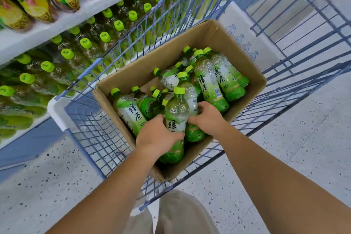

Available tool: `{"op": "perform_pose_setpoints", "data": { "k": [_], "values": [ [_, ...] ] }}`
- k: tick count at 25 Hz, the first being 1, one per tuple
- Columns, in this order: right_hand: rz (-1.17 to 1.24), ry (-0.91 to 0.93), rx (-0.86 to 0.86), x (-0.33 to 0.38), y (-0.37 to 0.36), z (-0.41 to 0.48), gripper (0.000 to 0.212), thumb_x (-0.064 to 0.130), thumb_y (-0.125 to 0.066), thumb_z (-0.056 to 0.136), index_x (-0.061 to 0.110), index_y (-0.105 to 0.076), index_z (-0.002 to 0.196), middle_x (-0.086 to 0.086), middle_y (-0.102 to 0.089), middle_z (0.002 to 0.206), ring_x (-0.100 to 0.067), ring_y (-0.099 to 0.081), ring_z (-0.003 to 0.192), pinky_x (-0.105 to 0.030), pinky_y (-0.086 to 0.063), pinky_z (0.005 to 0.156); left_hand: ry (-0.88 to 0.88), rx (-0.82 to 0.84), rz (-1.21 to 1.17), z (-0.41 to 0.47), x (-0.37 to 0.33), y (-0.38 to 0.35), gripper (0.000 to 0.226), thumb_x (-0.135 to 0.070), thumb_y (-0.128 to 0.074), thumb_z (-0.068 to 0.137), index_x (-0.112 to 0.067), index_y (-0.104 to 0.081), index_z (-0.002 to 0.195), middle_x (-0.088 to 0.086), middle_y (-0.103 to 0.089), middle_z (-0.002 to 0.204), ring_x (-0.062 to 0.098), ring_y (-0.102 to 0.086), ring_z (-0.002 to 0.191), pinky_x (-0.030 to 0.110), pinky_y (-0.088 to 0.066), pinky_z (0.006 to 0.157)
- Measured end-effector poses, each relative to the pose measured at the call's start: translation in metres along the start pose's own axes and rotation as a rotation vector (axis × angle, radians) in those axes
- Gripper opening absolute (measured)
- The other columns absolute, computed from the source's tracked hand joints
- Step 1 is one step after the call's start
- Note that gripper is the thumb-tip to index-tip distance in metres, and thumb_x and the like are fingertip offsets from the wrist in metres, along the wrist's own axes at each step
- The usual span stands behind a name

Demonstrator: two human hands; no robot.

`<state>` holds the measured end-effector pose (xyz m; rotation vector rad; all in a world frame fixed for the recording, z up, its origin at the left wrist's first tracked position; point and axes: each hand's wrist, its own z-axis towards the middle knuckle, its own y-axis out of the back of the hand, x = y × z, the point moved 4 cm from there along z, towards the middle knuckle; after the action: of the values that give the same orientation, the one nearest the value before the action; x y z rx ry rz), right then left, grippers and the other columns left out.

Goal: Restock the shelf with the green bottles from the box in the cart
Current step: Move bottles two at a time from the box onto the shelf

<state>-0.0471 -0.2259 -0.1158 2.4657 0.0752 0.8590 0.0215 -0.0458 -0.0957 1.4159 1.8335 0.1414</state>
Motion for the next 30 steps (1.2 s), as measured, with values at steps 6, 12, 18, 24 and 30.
{"op": "perform_pose_setpoints", "data": {
  "k": [6,12,18,24,30],
  "values": [
    [0.304,-0.129,0.046,0.008,0.004,-0.021,0.021,0.024,-0.078,0.069,0.015,-0.077,0.087,-0.005,-0.078,0.087,-0.024,-0.074,0.082,-0.041,-0.063,0.075,0.03,0.019,-0.298,-0.021,0.003,0.004,0.056,-0.061,-0.078,0.054,-0.034,-0.049,0.094,-0.015,-0.064,0.092,0.005,-0.063,0.08,0.028,-0.047,0.059],
    [0.598,-0.295,0.176,0.033,0.016,-0.071,0.019,0.021,-0.06,0.069,0.01,-0.057,0.085,-0.015,-0.059,0.086,-0.031,-0.062,0.078,-0.049,-0.054,0.082,-0.055,0.006,-0.44,-0.06,-0.001,0.037,0.057,-0.042,-0.087,0.069,-0.027,-0.058,0.116,-0.014,-0.069,0.1,0.001,-0.068,0.084,0.024,-0.057,0.07],
    [0.574,-0.21,0.218,0.085,0.015,-0.13,0.054,0.034,-0.062,0.059,0.009,-0.055,0.107,-0.02,-0.056,0.118,-0.038,-0.059,0.107,-0.056,-0.046,0.102,-0.105,-0.111,-0.565,-0.121,-0.007,0.084,0.035,-0.033,-0.087,0.073,-0.037,-0.059,0.093,-0.018,-0.069,0.09,-0.006,-0.066,0.073,0.016,-0.052,0.056],
    [0.503,0.035,0.244,0.144,-0.004,-0.173,0.088,0.049,-0.078,0.061,0.015,-0.051,0.138,-0.007,-0.06,0.135,-0.033,-0.059,0.123,-0.056,-0.046,0.103,-0.07,-0.275,-0.669,-0.168,0.017,0.135,0.039,-0.028,-0.087,0.074,-0.029,-0.059,0.101,-0.004,-0.073,0.102,0.01,-0.072,0.084,0.031,-0.06,0.069],
    [0.41,0.198,0.206,0.203,-0.048,-0.212,0.049,0.038,-0.085,0.073,0.021,-0.066,0.116,-0.001,-0.075,0.109,-0.02,-0.072,0.097,-0.045,-0.059,0.084,-0.077,-0.395,-0.694,-0.2,0.072,0.199,0.045,-0.035,-0.088,0.072,-0.028,-0.056,0.103,-0.009,-0.07,0.1,0.004,-0.07,0.082,0.025,-0.055,0.064]
  ]
}}
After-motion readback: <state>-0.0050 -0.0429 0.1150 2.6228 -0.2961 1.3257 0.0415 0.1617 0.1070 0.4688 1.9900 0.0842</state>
